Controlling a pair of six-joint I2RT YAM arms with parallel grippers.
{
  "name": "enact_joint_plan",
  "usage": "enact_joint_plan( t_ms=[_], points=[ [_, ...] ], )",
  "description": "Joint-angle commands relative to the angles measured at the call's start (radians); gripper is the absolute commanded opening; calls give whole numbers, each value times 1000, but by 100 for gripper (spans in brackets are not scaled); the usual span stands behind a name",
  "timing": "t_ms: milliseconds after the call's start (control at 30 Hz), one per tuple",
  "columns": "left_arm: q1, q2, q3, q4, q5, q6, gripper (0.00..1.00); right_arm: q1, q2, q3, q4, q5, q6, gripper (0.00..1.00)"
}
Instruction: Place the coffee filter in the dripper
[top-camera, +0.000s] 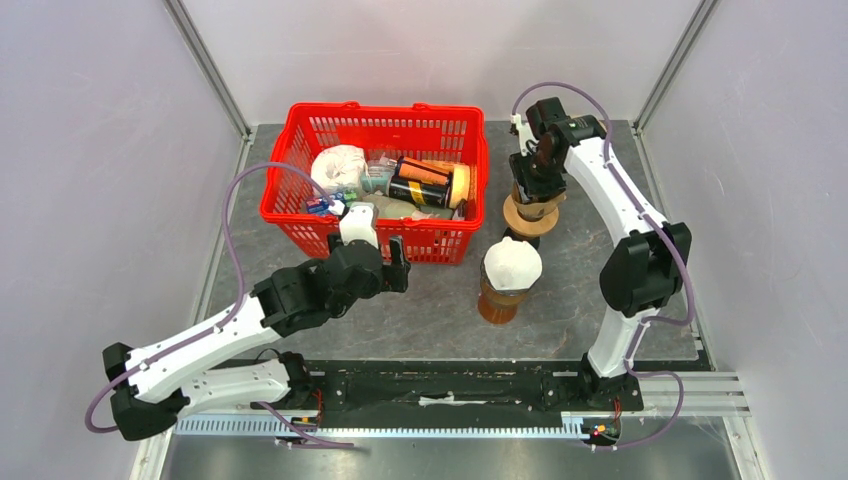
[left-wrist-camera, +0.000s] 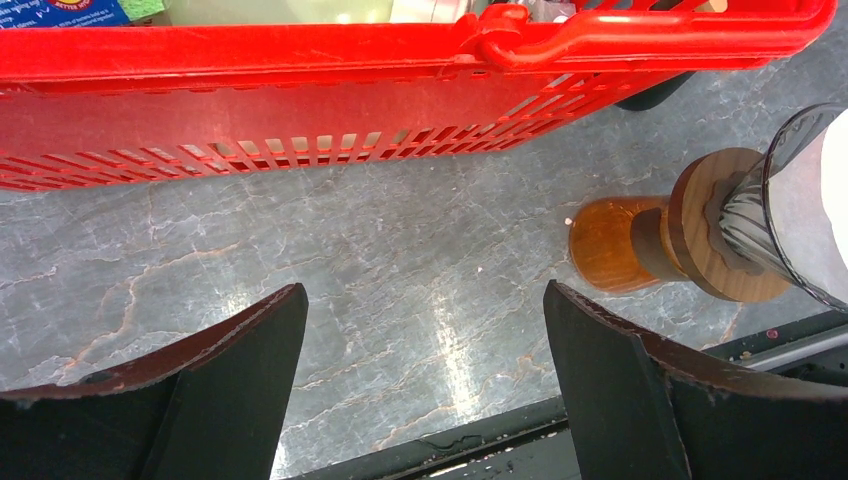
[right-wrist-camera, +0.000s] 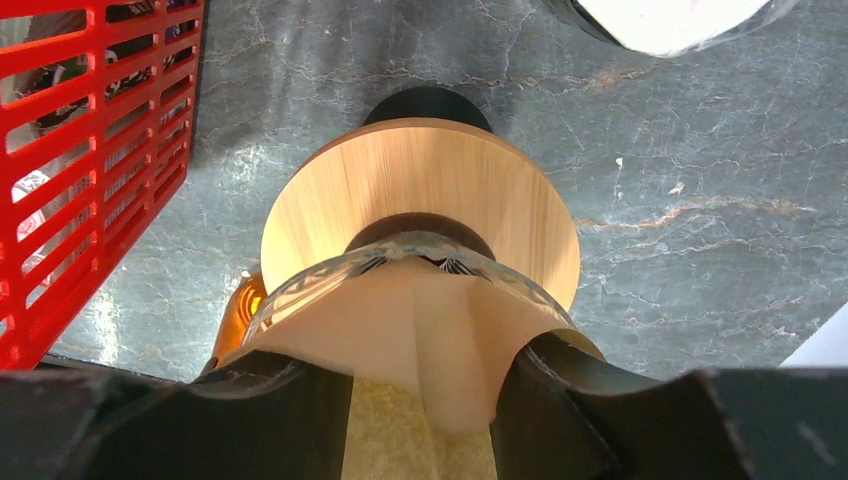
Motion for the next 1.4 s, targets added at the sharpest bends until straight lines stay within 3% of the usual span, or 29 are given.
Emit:
enact_joint_plan(
  t_ms=[0, 133, 300, 333, 833, 1267, 1367],
  points=[
    [1, -31, -1, 7, -47, 38, 95, 1, -80, 50, -17, 17, -6, 54],
    [2, -41, -6, 7, -48, 39, 95, 2, -84, 47, -32, 22, -7, 54],
    [3, -47, -6, 7, -45, 40, 95, 2, -78, 42, -33, 42, -3, 30],
    [1, -48, -6, 6, -45, 40, 95, 2, -75, 44, -33, 38, -2, 29],
    [1, -84, -24, -9, -61, 18, 95, 13, 30, -24, 3, 39, 24, 28],
    [2, -75, -27, -14, -72, 13, 95, 14, 28, -94, 47, 44, 60, 28],
    [2, -73, -25, -14, -70, 13, 95, 13, 5, -67, 42, 56, 66, 34]
  ],
)
